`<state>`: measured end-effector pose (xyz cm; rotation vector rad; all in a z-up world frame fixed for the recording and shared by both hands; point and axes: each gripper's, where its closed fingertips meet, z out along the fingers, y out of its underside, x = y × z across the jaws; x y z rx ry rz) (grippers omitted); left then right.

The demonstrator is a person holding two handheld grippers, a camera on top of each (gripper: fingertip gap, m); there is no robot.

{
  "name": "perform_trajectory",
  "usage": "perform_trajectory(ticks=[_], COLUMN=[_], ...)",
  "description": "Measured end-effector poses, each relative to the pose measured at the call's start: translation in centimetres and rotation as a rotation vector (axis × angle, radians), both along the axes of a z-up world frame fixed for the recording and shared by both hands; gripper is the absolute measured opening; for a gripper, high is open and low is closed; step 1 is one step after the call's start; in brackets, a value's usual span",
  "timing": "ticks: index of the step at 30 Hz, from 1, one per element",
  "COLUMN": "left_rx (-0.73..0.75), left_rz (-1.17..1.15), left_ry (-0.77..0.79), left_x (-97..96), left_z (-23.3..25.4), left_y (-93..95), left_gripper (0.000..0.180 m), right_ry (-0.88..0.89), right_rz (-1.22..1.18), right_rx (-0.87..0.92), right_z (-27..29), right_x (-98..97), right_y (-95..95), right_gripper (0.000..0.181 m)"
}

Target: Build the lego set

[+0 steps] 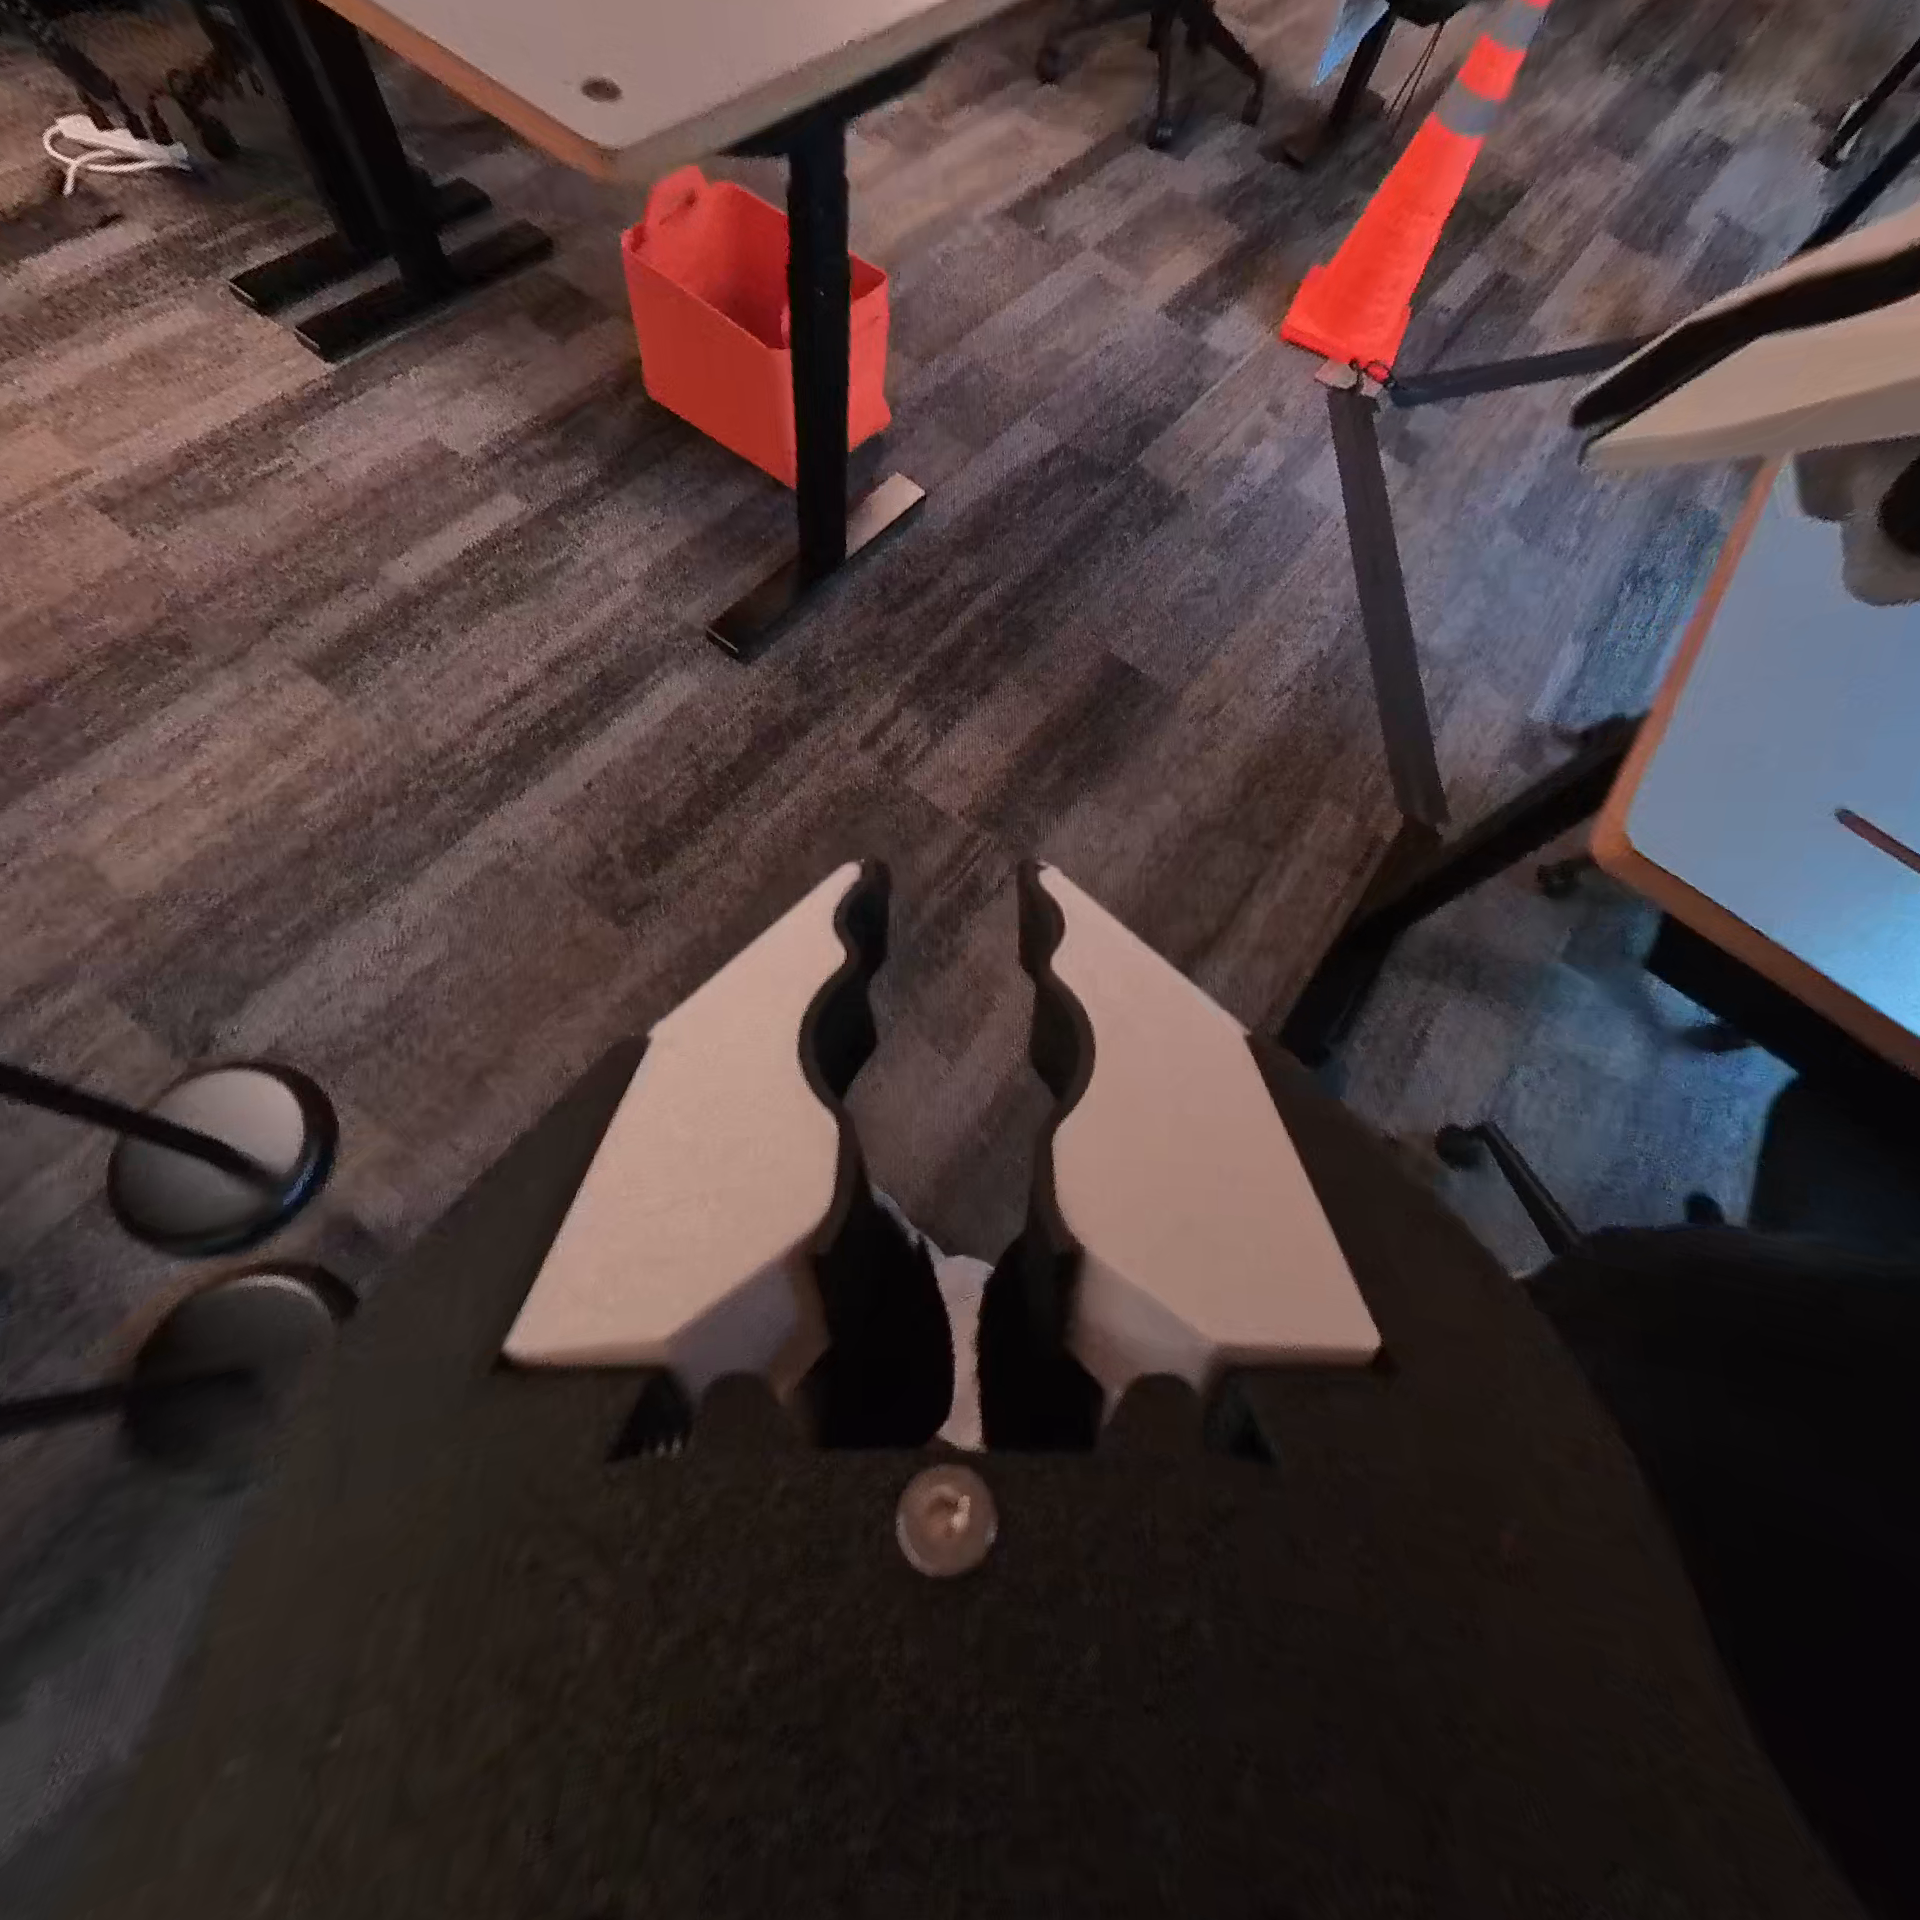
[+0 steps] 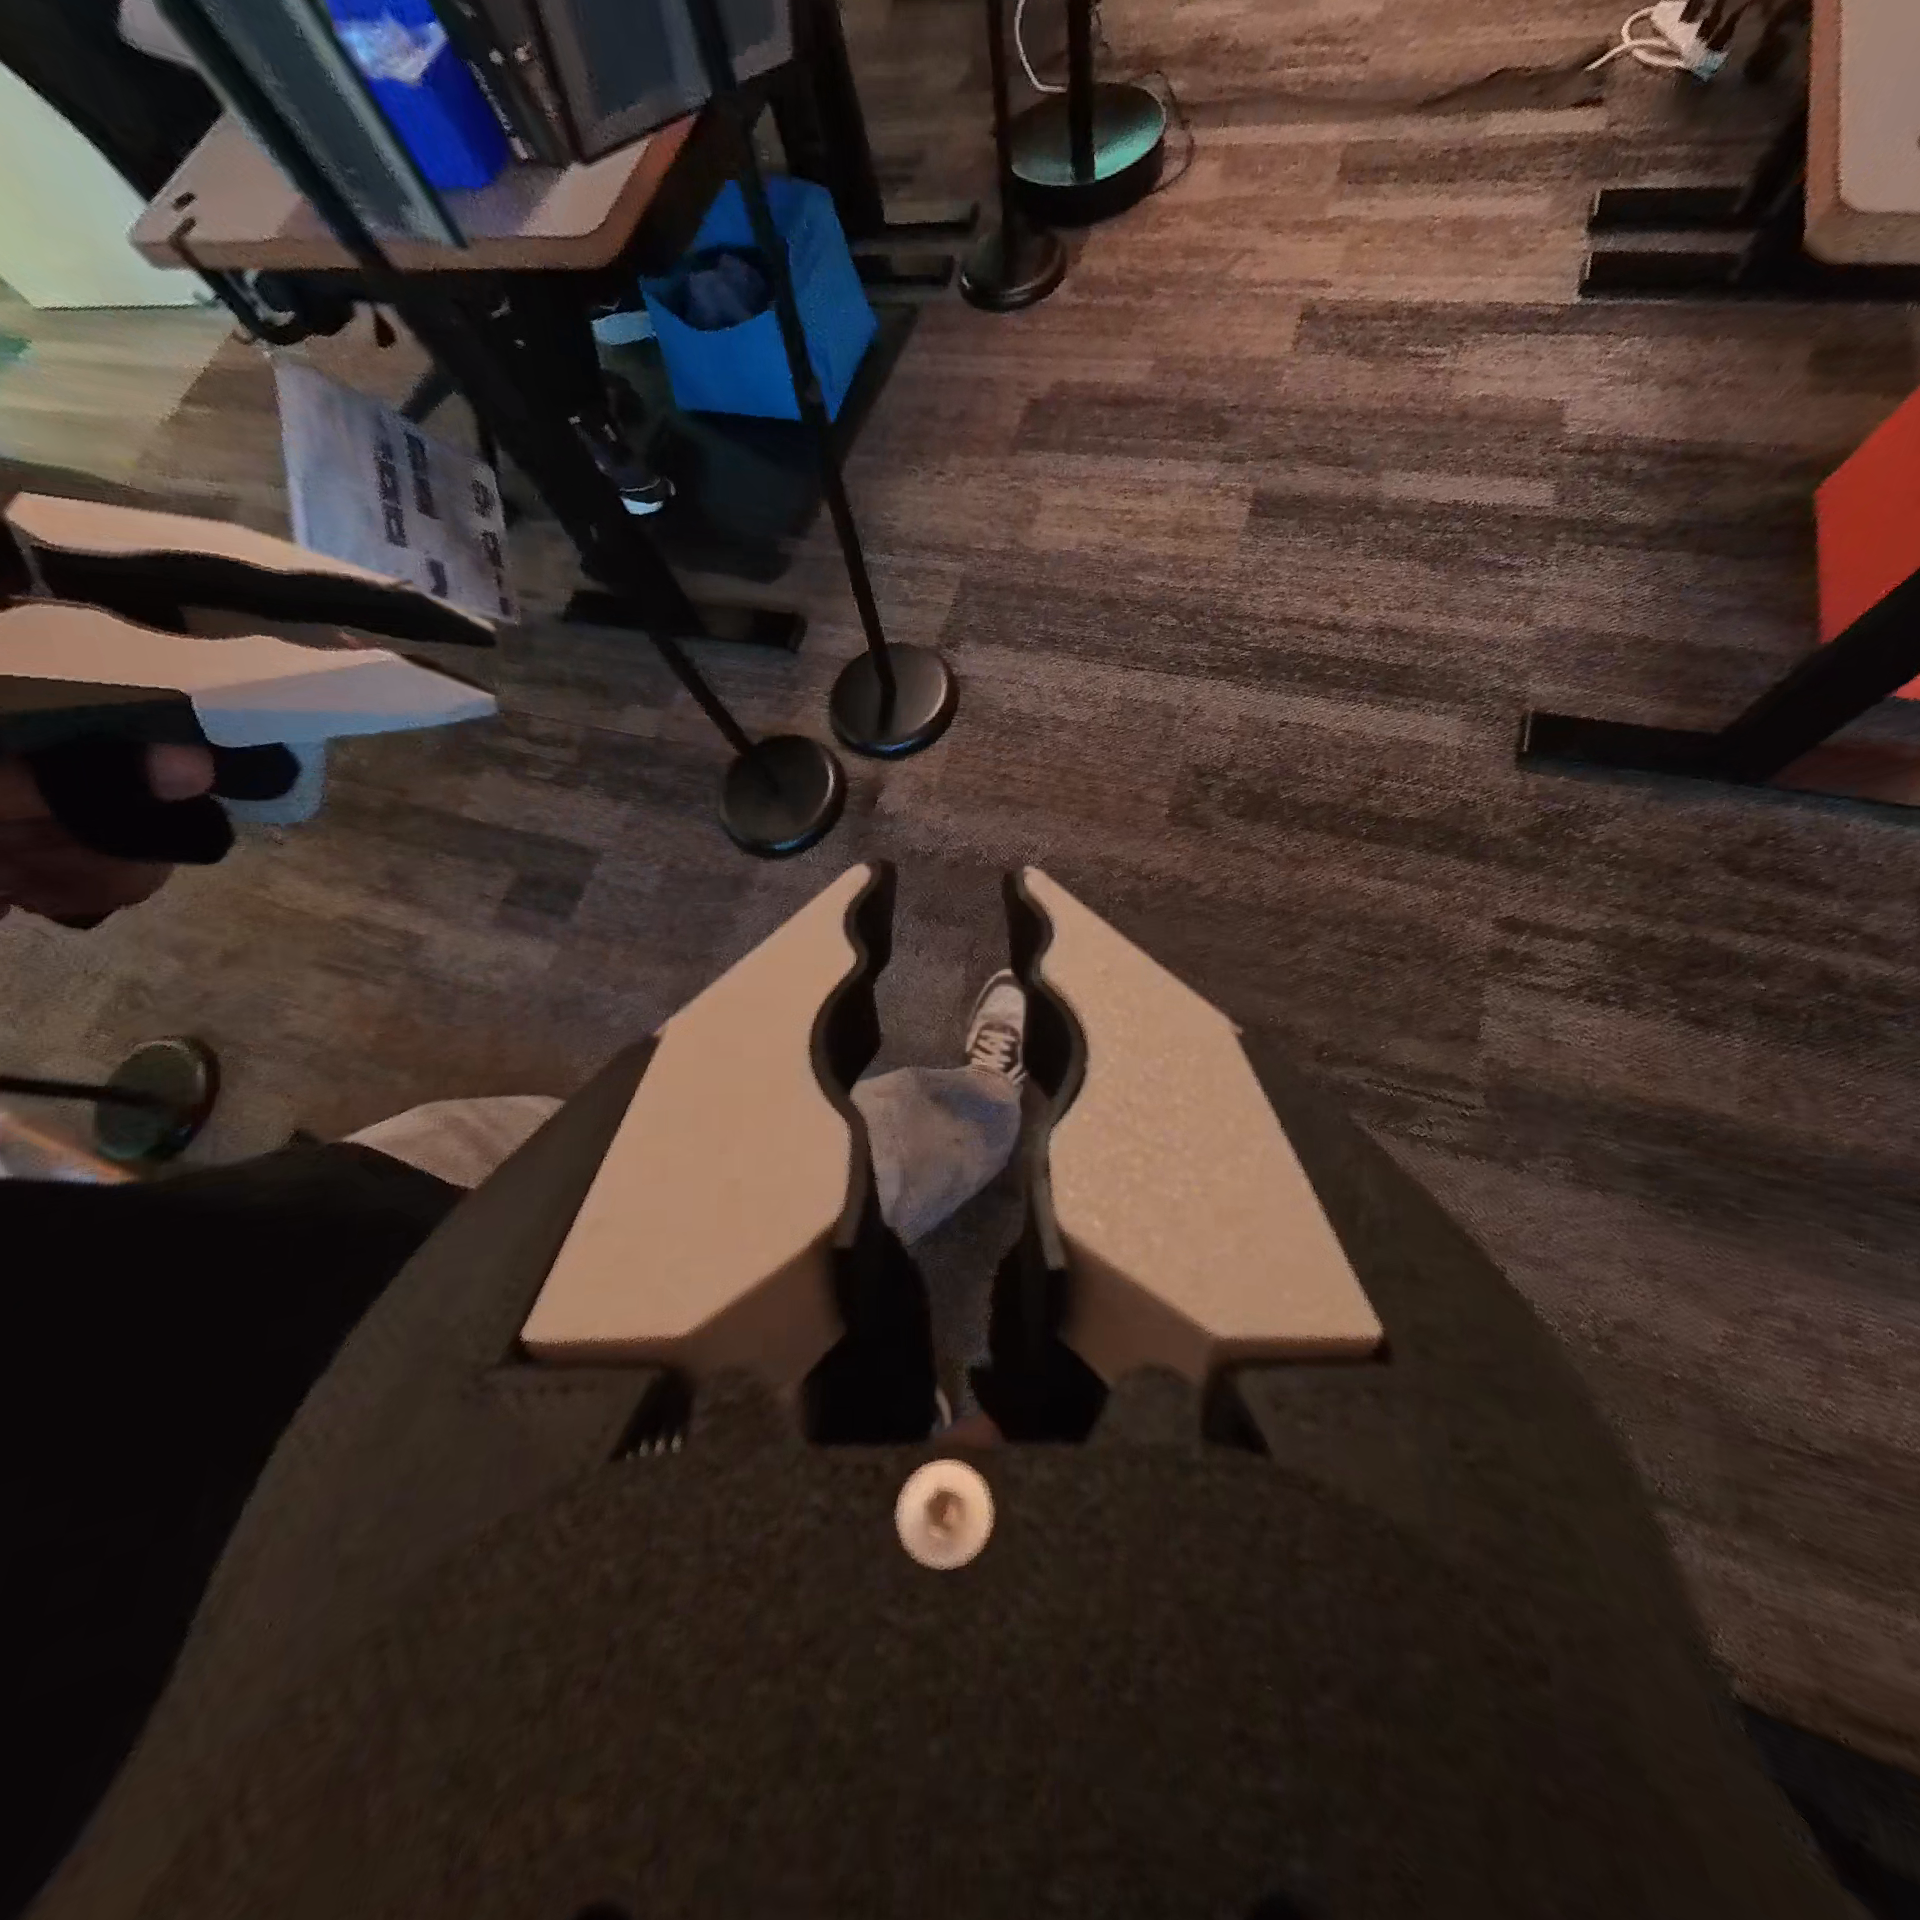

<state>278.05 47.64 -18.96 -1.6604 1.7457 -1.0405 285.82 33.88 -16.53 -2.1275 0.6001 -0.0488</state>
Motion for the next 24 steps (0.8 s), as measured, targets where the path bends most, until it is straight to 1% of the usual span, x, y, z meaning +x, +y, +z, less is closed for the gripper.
perform_trajectory(ticks=[3, 5, 7, 9, 11, 13, 17, 21, 22, 24], left_rx=[-0.024, -0.054, -0.055, -0.046, -0.031, -0.006, -0.020, 0.031, 0.027, -0.066], left_rz=[-0.003, 0.008, 0.017, -0.007, -0.025, 0.002, 0.021, 0.000, -0.008, -0.024], left_ry=[-0.045, -0.044, -0.051, -0.061, -0.049, -0.031, -0.020, -0.022, -0.019, -0.037], left_x=[7.3, 11.8, 15.9, 19.9, 23.3, 26.8, 33.9, 42.7, 45.1, 50.5], left_z=[-0.3, -0.2, 0.7, 1.3, 1.4, 1.3, 1.0, 0.3, 0.1, 0.3], left_y=[6.0, 10.3, 14.6, 18.3, 22.0, 26.2, 33.2, 39.4, 40.8, 43.1], left_gripper=[0.023, 0.023, 0.023, 0.023, 0.024, 0.023, 0.023, 0.024, 0.024, 0.024], right_ry=[0.046, 0.079, 0.073, 0.040, 0.028, 0.020, 0.034, 0.043, 0.037, 0.016], right_rz=[-0.008, -0.004, 0.002, 0.025, 0.062, 0.068, 0.074, 0.086, 0.096, 0.121], right_rx=[-0.004, -0.016, -0.005, 0.043, 0.027, -0.015, 0.003, 0.012, 0.006, -0.001], right_z=[-1.3, -1.1, 0.7, 3.0, 3.4, 3.0, 1.9, -0.7, -1.3, -2.3], right_x=[6.5, 10.8, 15.2, 19.8, 24.1, 28.4, 36.6, 45.7, 48.3, 53.4], right_y=[6.0, 10.2, 14.1, 18.2, 21.5, 23.8, 30.3, 37.7, 39.8, 43.6], right_gripper=[0.021, 0.021, 0.021, 0.022, 0.022, 0.022, 0.021, 0.022, 0.022, 0.022])
